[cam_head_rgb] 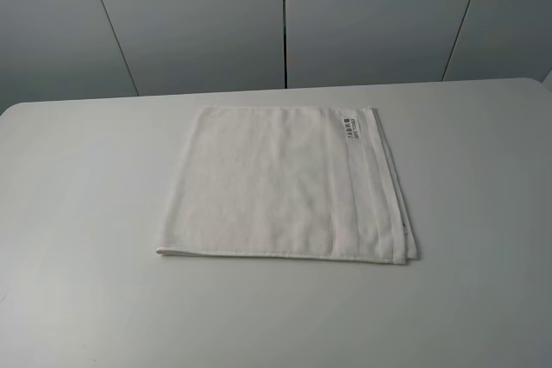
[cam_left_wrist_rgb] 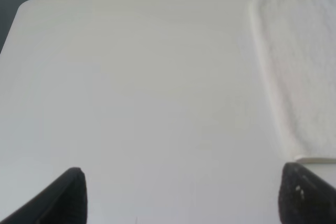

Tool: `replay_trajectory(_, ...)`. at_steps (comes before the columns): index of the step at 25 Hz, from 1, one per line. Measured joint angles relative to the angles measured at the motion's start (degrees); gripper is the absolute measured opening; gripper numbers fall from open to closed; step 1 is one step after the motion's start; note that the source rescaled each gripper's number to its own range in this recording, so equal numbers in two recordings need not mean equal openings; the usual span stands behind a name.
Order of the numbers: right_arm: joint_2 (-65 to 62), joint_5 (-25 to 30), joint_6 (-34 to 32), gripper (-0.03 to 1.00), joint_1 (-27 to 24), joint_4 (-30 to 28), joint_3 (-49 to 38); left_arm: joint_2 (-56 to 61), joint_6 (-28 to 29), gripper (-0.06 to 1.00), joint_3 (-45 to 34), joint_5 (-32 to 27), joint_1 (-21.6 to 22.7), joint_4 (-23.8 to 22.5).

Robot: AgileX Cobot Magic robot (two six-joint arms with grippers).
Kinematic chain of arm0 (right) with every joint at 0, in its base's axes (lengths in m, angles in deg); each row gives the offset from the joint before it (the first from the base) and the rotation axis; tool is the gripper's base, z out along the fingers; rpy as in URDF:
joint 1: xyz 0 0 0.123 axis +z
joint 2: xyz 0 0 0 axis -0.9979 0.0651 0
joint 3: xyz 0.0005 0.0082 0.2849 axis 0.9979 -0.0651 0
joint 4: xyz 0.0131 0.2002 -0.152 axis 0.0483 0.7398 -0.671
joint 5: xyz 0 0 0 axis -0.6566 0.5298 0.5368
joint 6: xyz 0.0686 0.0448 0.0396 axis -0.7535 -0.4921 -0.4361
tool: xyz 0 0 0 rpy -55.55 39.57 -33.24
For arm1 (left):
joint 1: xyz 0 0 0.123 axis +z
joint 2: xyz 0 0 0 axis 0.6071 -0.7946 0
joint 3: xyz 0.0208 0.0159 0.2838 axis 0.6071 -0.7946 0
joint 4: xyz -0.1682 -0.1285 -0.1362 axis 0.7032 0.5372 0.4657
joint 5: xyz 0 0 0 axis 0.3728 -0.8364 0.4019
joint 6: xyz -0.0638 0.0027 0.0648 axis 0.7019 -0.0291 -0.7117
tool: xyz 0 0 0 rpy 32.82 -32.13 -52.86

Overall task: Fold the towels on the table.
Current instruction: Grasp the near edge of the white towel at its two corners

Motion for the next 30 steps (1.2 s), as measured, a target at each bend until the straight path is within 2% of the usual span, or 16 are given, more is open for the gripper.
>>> replay_trajectory(30,0.0,0.0,0.0,1.0,0.0,0.0,0.0,0.0,0.3,0.98,0.0,0.0,0.0,0.0)
